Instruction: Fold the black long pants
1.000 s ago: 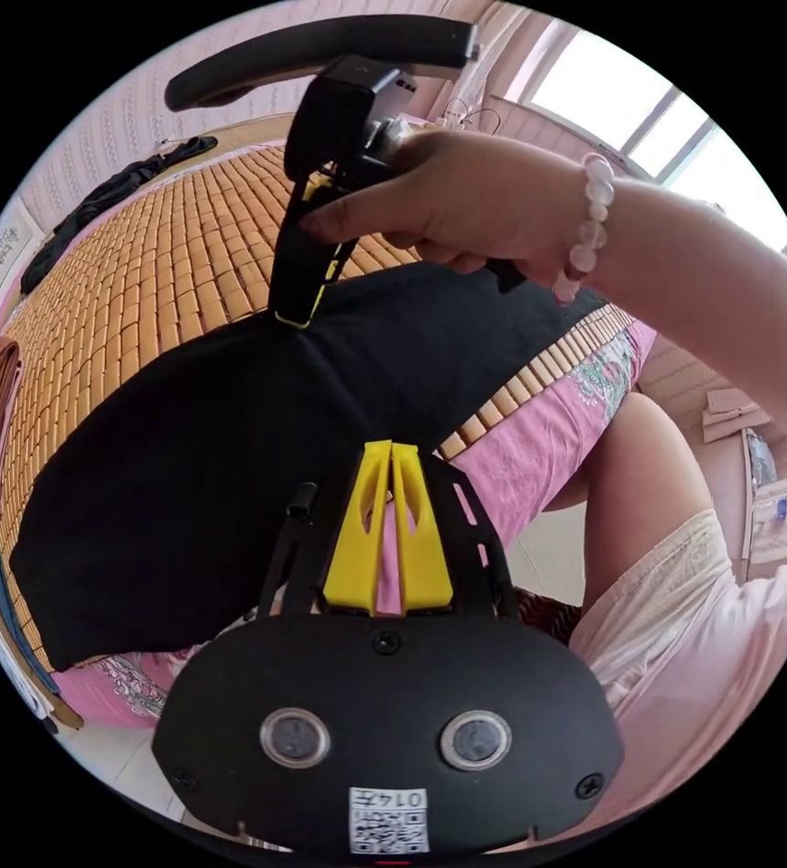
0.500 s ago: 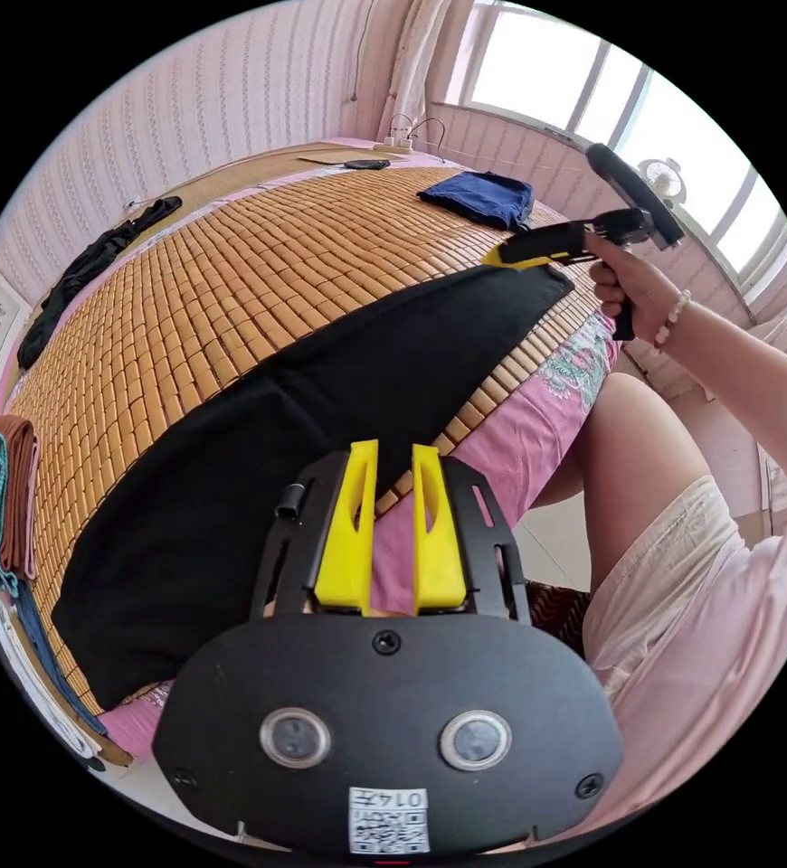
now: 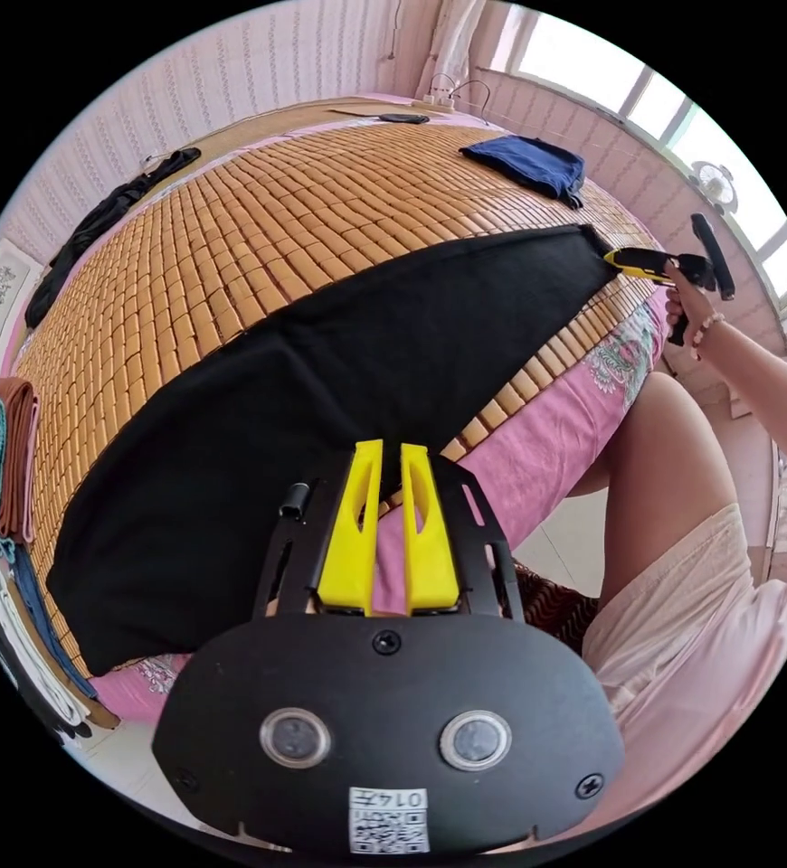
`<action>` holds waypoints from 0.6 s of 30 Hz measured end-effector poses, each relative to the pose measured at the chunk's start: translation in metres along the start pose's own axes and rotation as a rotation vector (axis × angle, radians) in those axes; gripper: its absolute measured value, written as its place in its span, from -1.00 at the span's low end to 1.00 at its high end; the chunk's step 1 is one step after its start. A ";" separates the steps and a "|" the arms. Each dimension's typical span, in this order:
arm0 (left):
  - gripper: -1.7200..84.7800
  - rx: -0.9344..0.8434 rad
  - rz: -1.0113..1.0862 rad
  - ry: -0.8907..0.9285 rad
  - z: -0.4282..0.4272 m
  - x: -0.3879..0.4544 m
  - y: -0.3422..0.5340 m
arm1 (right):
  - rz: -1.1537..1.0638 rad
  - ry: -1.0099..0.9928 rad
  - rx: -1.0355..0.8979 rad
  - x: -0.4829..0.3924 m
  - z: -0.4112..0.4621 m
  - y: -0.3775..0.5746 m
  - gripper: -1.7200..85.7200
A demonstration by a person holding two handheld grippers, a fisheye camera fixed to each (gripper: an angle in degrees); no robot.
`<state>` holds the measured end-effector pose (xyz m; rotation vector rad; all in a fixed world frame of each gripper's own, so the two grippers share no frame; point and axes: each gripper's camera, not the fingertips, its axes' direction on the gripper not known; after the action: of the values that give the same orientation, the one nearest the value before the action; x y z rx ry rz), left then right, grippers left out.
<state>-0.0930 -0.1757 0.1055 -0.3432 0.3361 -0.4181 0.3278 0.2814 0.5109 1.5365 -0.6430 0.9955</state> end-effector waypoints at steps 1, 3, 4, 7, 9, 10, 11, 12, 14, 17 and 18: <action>-0.89 -0.004 -0.012 0.015 0.002 -0.003 -0.001 | 0.019 0.008 0.024 0.002 -0.001 0.005 -0.78; -0.94 -0.022 -0.015 0.053 0.005 -0.006 -0.004 | 0.031 0.034 0.028 0.006 -0.002 0.011 -0.81; -0.96 -0.033 -0.026 0.058 0.007 -0.008 -0.007 | 0.012 0.006 0.001 0.008 -0.003 0.012 -0.83; -0.98 -0.057 -0.018 0.042 0.010 -0.007 -0.013 | 0.024 -0.107 0.001 0.027 -0.019 0.016 -0.86; -0.98 -0.057 0.006 0.074 0.012 -0.001 -0.015 | 0.047 -0.201 0.056 0.043 -0.041 0.021 -0.86; -0.98 -0.053 0.012 0.120 0.015 0.005 -0.016 | 0.046 -0.217 0.103 0.051 -0.060 0.024 -0.87; -0.98 -0.040 0.016 0.144 0.016 0.009 -0.016 | 0.036 -0.217 0.125 0.053 -0.071 0.025 -0.87; -0.98 -0.033 0.033 0.187 0.021 0.020 -0.018 | 0.005 -0.218 0.172 0.055 -0.093 0.027 -0.87; -0.98 -0.022 0.055 0.238 0.027 0.036 -0.022 | -0.047 -0.257 0.236 0.051 -0.126 0.032 -0.87; -0.98 0.057 0.012 0.310 0.017 0.038 -0.021 | -0.199 -0.408 0.297 0.016 -0.168 0.044 -0.87; -0.98 0.094 -0.006 0.333 0.005 0.031 -0.017 | -0.281 -0.472 0.277 -0.010 -0.175 0.051 -0.87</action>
<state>-0.0705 -0.2030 0.1095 -0.1811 0.6382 -0.4965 0.2377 0.4394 0.5289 2.0715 -0.6043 0.5221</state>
